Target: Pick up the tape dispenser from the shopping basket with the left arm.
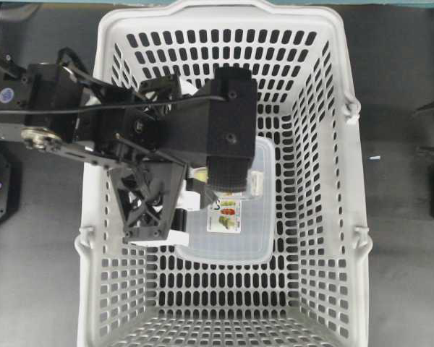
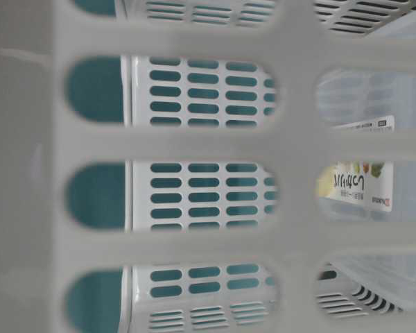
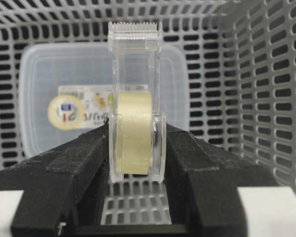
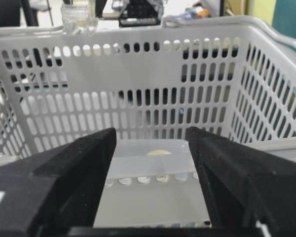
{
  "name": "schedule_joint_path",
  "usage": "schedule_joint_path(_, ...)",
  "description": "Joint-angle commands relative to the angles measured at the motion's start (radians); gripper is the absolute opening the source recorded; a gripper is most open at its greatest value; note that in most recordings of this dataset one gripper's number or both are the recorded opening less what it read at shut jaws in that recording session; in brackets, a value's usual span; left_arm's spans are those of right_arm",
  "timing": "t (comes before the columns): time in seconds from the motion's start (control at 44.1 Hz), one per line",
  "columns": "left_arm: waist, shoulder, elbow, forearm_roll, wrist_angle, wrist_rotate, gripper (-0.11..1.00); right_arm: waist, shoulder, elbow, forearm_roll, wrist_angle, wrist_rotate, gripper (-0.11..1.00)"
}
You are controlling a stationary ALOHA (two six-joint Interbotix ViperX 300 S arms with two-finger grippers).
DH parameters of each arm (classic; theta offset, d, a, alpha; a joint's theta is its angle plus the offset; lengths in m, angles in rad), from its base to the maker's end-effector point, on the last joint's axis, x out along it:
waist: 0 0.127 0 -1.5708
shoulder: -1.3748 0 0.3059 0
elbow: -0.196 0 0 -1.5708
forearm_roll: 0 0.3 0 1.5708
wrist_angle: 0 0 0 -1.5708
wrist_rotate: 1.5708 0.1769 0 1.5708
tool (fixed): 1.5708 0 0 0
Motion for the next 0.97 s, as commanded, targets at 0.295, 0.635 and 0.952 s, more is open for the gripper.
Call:
schedule_joint_path(0.295,-0.005,-0.012,-0.009,0.003,-0.003,-0.005,0.29,-0.002,0.008,-0.006,0.002,-0.008,0.002,0.58)
schedule_joint_path(0.635,-0.011,-0.012,-0.009,0.003,-0.003,-0.005,0.29,-0.002,0.008,-0.006,0.003,-0.009,0.002,0.58)
schedule_joint_path(0.952,-0.014,-0.011,0.002,0.003,-0.003,-0.009,0.29,-0.002,0.008,-0.006,0.003,-0.005,0.000,0.58)
